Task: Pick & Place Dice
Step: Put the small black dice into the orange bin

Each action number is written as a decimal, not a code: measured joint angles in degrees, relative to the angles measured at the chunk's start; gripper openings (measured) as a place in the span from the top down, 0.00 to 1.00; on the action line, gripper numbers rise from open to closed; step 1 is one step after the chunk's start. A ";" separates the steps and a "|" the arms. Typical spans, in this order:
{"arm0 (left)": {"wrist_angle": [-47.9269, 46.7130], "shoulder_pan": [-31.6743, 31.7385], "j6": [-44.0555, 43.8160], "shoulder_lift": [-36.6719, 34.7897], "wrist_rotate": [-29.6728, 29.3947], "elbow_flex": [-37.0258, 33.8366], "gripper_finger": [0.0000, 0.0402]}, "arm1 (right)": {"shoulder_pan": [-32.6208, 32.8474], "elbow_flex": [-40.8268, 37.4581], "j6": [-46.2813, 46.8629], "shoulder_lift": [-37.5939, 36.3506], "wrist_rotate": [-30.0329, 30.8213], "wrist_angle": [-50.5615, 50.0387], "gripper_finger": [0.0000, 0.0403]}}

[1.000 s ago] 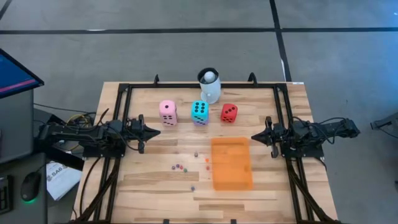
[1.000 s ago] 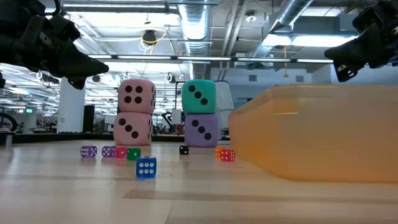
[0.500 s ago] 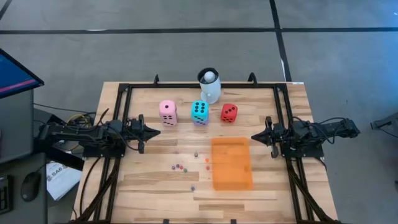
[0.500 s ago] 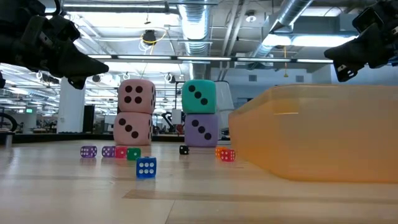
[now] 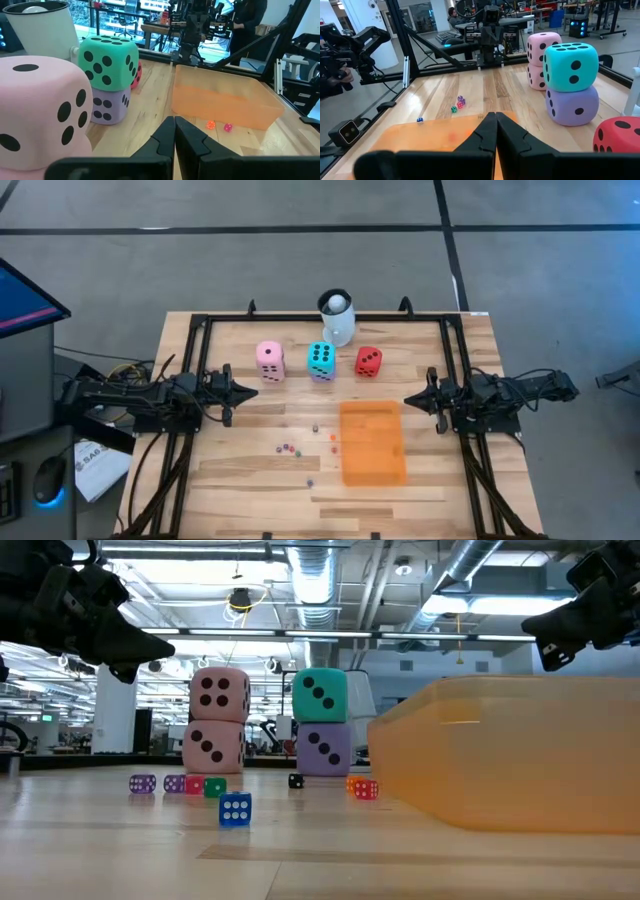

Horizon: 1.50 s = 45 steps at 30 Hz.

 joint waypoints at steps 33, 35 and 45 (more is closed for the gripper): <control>0.00 0.00 -0.20 0.00 0.00 -0.02 1.00 | -0.04 0.00 -0.46 0.00 0.00 -0.02 1.00; 0.00 0.00 -0.20 0.00 0.00 -0.02 1.00 | -0.04 0.00 -0.47 0.00 -0.01 -0.02 1.00; 1.74 0.00 -0.22 -0.02 0.00 -0.02 1.00 | -0.04 0.00 -0.48 0.00 0.00 -0.02 1.00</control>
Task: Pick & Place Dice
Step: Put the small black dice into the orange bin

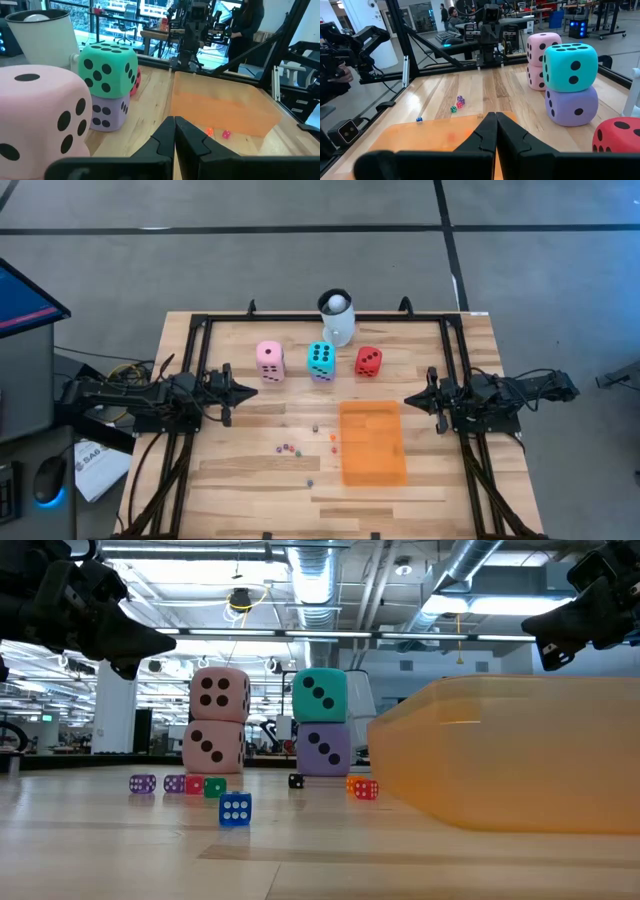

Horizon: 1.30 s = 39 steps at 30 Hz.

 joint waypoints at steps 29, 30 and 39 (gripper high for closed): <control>15.57 0.00 6.04 0.02 -1.01 0.00 1.00 | -0.02 0.00 -0.18 -0.01 0.04 0.54 1.00; 15.80 0.01 6.24 0.09 -1.91 0.00 1.00 | -0.02 0.00 -0.18 0.00 0.04 1.08 1.00; 17.43 0.00 3.71 6.57 -7.08 0.00 1.00 | 0.00 0.00 -3.93 -0.02 0.04 6.93 1.00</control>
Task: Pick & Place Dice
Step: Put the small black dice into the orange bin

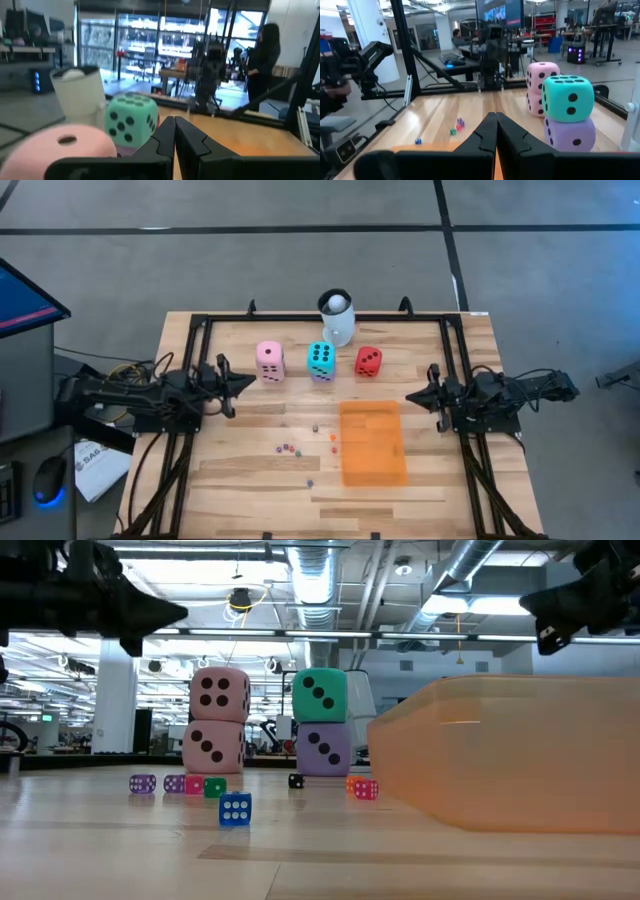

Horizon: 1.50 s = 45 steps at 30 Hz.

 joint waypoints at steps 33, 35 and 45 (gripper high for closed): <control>-0.78 -0.53 2.28 53.52 4.01 28.87 1.00 | 0.00 0.00 -21.21 0.00 10.54 21.83 1.00; -5.86 -0.68 2.28 53.87 4.00 31.28 1.00 | 0.00 0.00 -21.21 0.00 10.54 21.79 1.00; -9.57 -3.60 2.30 55.26 7.45 33.72 1.00 | 0.00 0.00 -21.21 0.00 10.56 21.18 1.00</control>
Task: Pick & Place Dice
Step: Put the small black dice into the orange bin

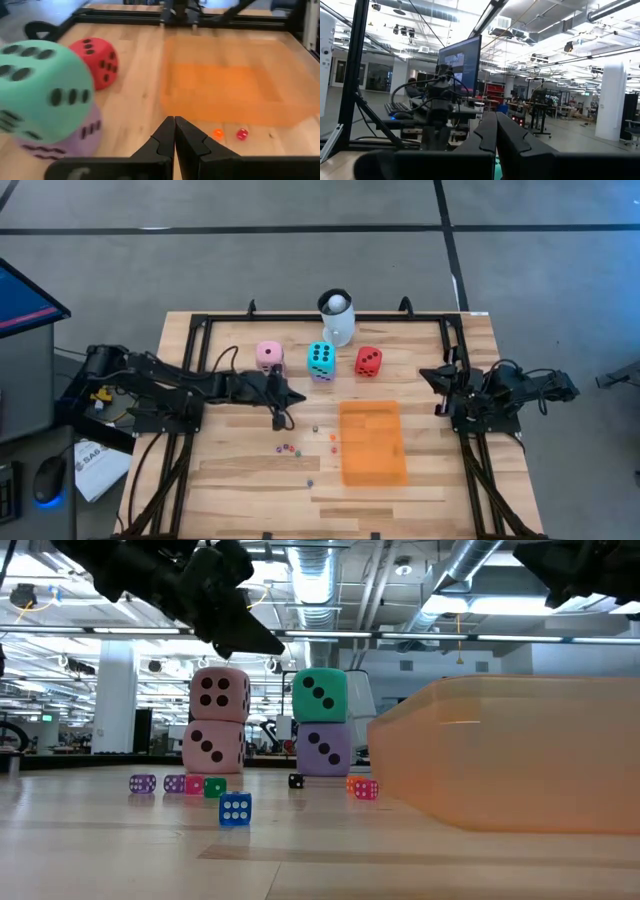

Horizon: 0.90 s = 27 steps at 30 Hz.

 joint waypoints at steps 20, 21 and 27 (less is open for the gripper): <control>10.46 -0.57 0.00 10.41 -0.02 -0.06 1.00 | 0.00 0.00 -0.50 0.00 2.45 -1.08 1.00; 10.40 -0.55 0.00 10.41 -0.04 -0.06 1.00 | 0.00 0.00 -0.49 0.02 2.99 -1.81 1.00; 10.58 -0.23 0.00 10.41 -0.20 -0.06 1.00 | 0.00 -0.02 -0.59 0.02 4.72 -2.72 1.00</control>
